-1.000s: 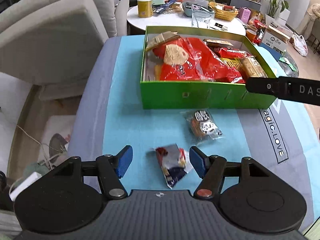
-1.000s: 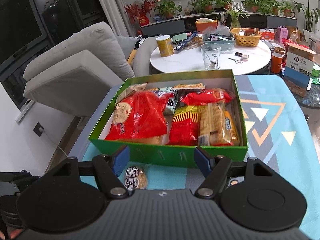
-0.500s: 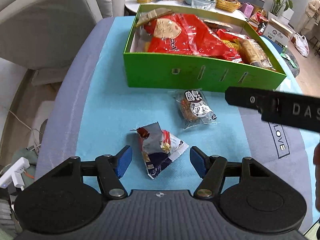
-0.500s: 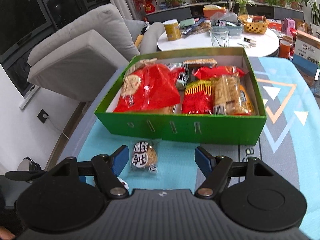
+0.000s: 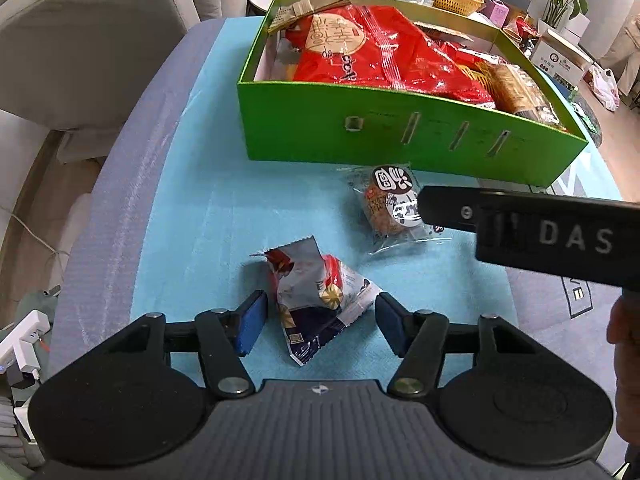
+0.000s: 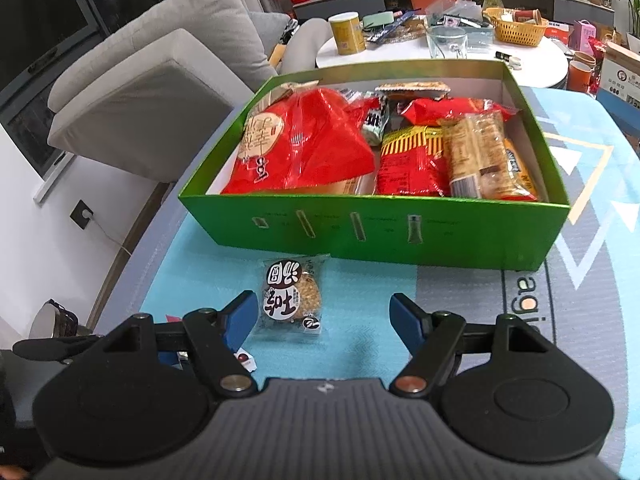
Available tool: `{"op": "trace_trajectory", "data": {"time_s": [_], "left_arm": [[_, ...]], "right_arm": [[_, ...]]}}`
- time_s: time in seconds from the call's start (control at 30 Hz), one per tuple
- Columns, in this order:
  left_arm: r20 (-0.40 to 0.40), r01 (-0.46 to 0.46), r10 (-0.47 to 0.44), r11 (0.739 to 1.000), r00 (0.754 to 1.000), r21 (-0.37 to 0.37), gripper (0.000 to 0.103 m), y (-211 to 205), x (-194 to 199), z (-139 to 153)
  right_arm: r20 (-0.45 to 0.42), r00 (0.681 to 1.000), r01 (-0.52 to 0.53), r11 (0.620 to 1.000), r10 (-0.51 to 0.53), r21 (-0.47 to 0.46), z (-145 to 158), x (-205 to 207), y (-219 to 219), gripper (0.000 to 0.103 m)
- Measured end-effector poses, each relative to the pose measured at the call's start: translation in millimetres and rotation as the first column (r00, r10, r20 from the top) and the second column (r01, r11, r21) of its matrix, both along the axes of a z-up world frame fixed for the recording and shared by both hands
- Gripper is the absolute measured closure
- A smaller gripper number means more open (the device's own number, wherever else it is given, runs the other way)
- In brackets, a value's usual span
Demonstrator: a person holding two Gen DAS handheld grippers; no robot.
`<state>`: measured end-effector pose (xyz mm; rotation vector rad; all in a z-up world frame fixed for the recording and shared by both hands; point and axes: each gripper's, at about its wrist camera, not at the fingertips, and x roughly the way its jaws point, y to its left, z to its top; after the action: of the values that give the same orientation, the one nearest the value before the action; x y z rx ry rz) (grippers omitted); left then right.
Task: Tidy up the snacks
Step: 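Move the left tool to the red-white wrapper while the right tool approaches the round-label pastry packet, then grasp the red-white wrapper with the left gripper while the right gripper grasps the round-label pastry packet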
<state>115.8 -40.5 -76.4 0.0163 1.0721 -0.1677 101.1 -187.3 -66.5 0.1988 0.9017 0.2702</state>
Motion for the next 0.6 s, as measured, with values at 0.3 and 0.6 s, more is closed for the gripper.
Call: {"op": "trace_trajectory", "data": {"time_s": [0.3, 0.6], "left_arm": [[0.034, 0.01, -0.009, 0.999, 0.999, -0.034, 0.059, 8.7, 2.6, -0.9], [0.052, 0.001, 0.0, 1.0, 0.999, -0.023, 0.06, 13.7, -4.6, 0.2]], "right_arm": [[-0.01, 0.999, -0.03, 1.0, 0.03, -0.008, -3.5, 8.9, 15.3, 0.035], [-0.022, 0.998, -0.052, 0.998, 0.051, -0.047, -12.0, 15.5, 30.7, 0.035]]}}
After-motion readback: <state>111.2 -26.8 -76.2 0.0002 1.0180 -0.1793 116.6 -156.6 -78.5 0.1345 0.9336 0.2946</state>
